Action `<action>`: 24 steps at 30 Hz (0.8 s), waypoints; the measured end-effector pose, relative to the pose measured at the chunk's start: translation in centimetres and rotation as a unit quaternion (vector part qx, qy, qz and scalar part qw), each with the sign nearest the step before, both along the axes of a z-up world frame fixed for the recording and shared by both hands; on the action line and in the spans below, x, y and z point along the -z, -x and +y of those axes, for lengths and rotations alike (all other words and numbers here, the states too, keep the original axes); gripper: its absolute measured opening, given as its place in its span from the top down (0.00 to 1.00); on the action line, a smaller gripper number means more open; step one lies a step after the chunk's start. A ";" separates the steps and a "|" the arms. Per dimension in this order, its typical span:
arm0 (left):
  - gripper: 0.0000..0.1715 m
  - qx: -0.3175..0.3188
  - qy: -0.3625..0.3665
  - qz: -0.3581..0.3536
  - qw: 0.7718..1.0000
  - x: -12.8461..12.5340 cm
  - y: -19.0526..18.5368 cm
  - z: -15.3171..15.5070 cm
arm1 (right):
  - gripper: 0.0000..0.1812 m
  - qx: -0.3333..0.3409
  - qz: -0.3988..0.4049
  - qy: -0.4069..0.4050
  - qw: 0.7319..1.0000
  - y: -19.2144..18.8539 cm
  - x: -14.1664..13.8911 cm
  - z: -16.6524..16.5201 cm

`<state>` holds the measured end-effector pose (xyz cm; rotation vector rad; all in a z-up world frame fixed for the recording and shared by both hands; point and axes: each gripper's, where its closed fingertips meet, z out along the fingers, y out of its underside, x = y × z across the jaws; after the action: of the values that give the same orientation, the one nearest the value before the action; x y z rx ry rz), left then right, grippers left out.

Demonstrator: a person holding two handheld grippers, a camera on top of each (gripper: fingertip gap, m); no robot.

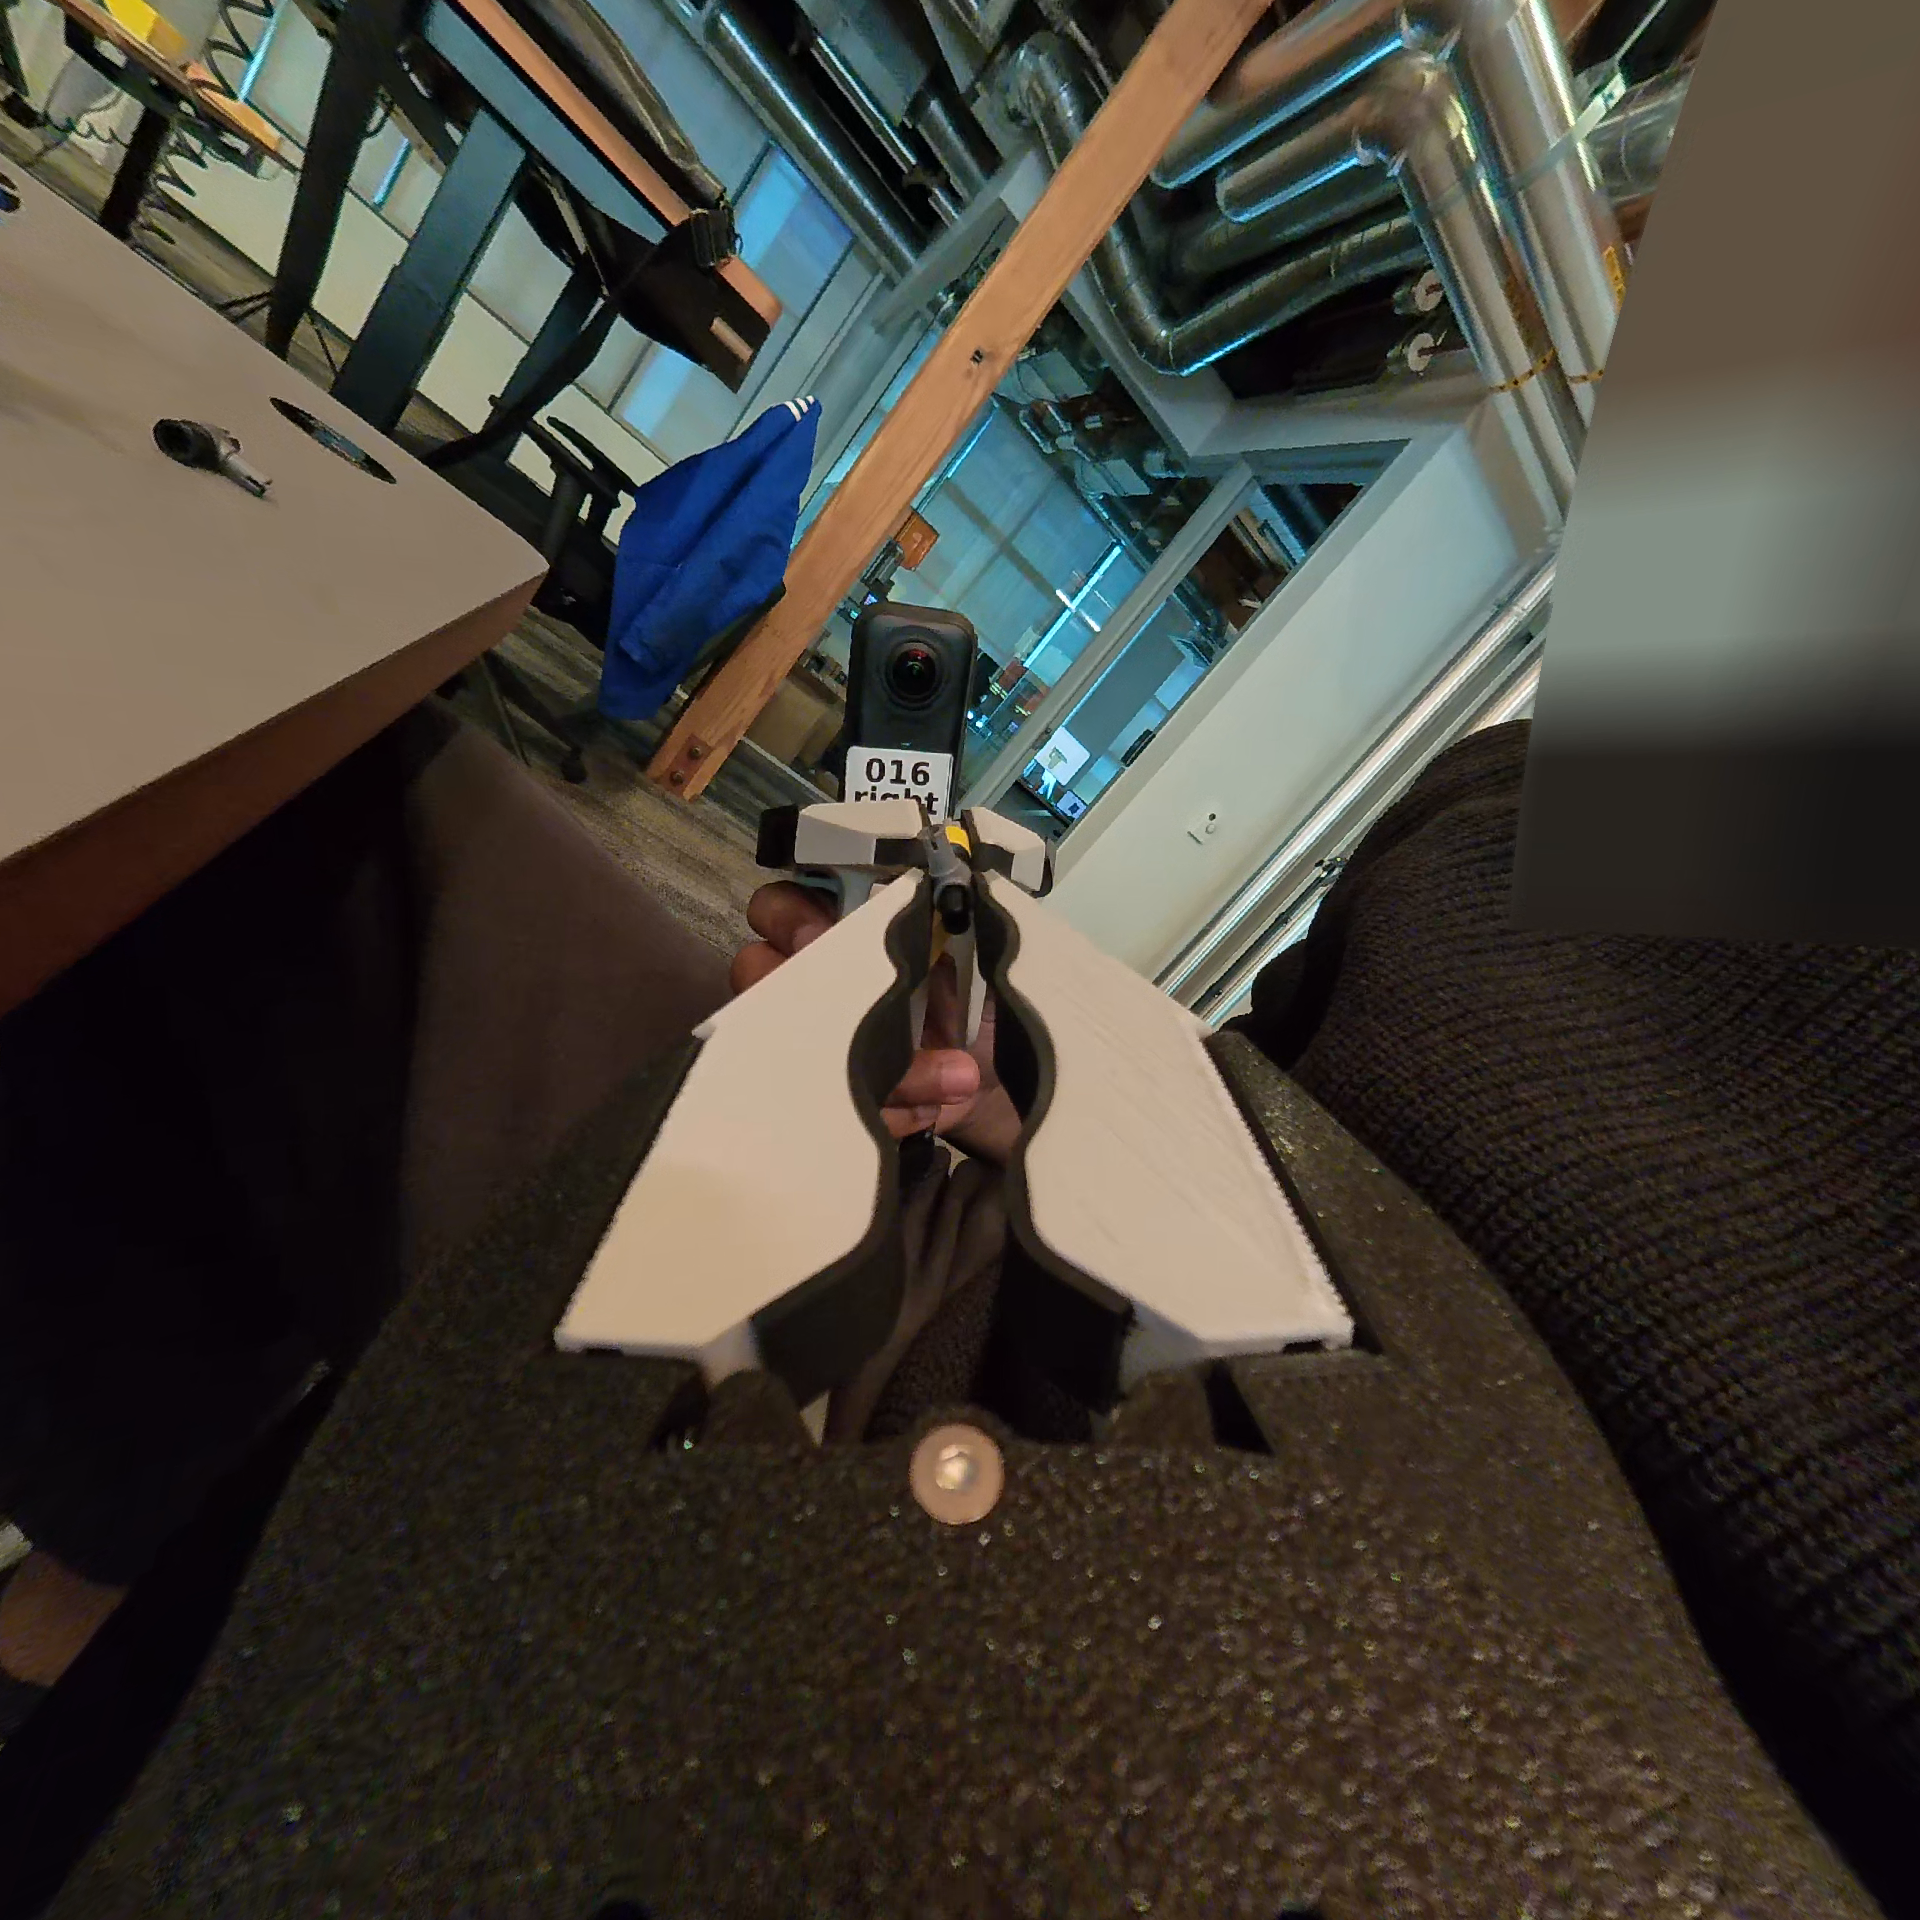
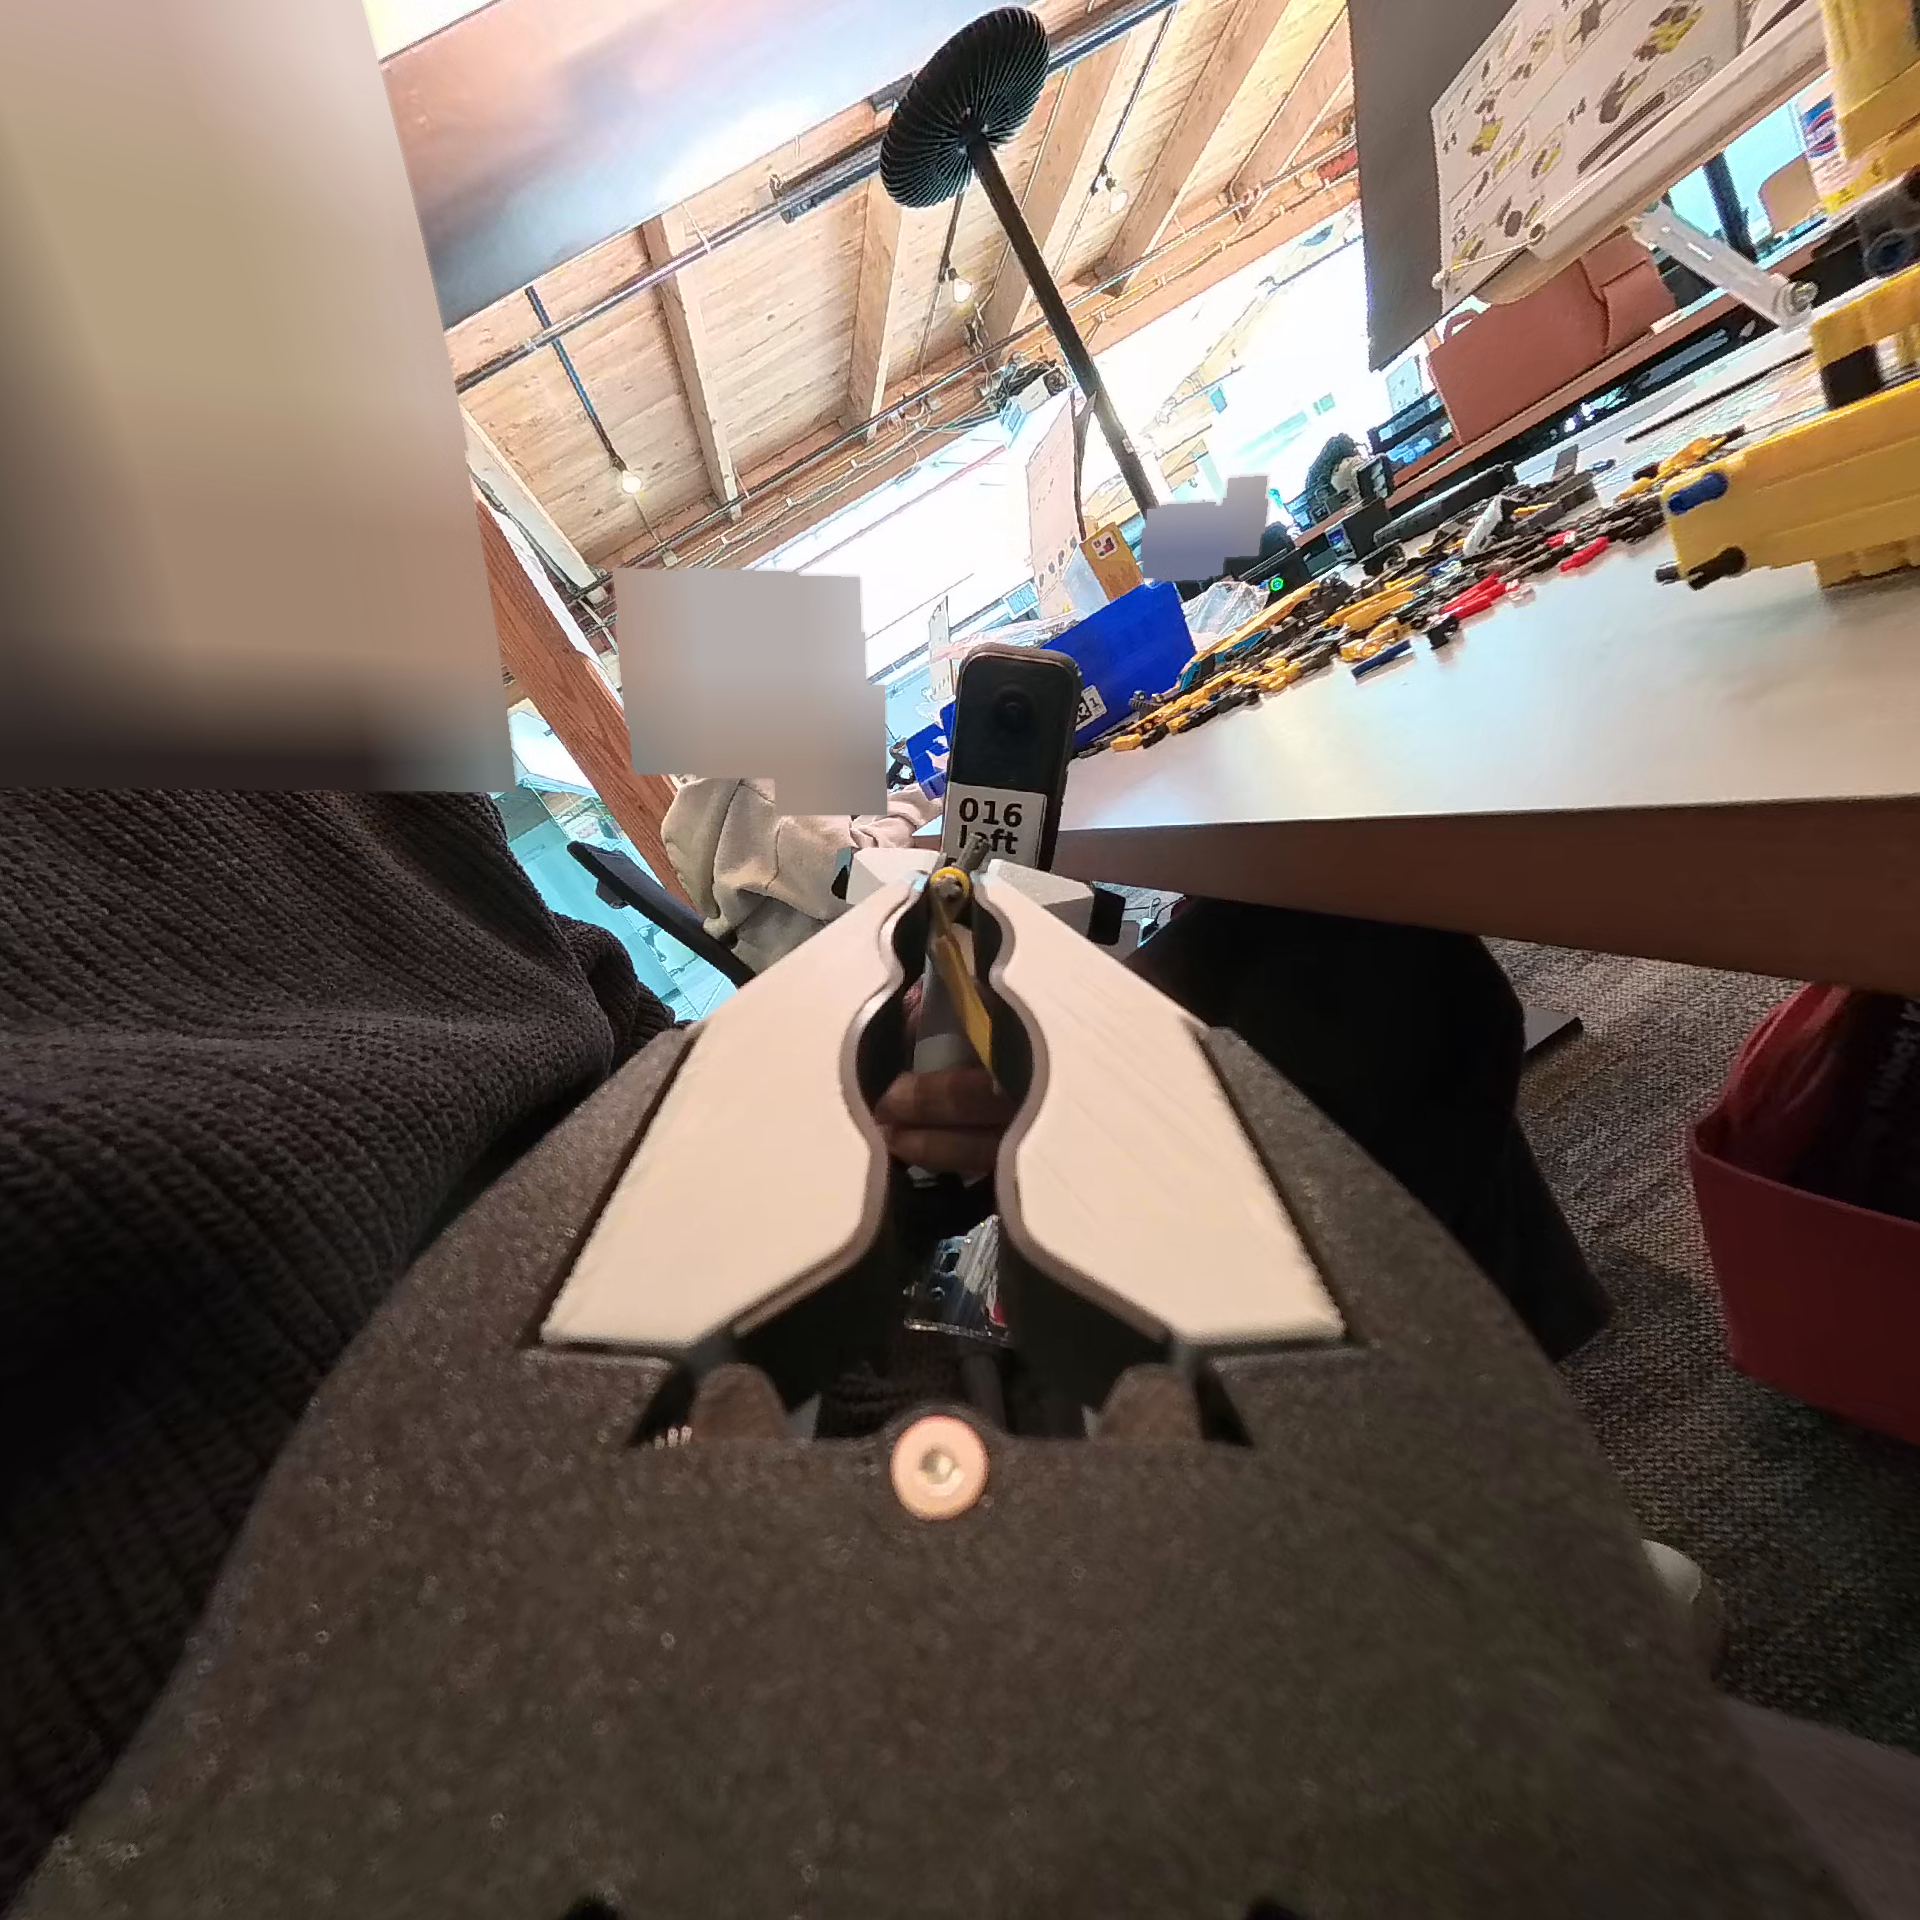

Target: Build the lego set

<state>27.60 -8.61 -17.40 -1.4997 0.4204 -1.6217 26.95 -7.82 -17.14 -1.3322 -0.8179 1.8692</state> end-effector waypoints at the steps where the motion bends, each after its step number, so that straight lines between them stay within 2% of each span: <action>1: 0.96 0.000 0.000 0.000 1.000 0.0 0.0 0.0 | 0.96 0.000 0.000 0.000 1.000 0.0 0.0 0.0; 24: 0.96 0.002 0.000 0.004 1.000 0.2 -0.2 0.0 | 0.96 -0.001 0.001 0.003 1.000 0.0 0.2 0.1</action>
<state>27.75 -8.66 -17.60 -1.5075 0.4280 -1.6191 26.97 -7.71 -17.29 -1.3337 -0.8126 1.8764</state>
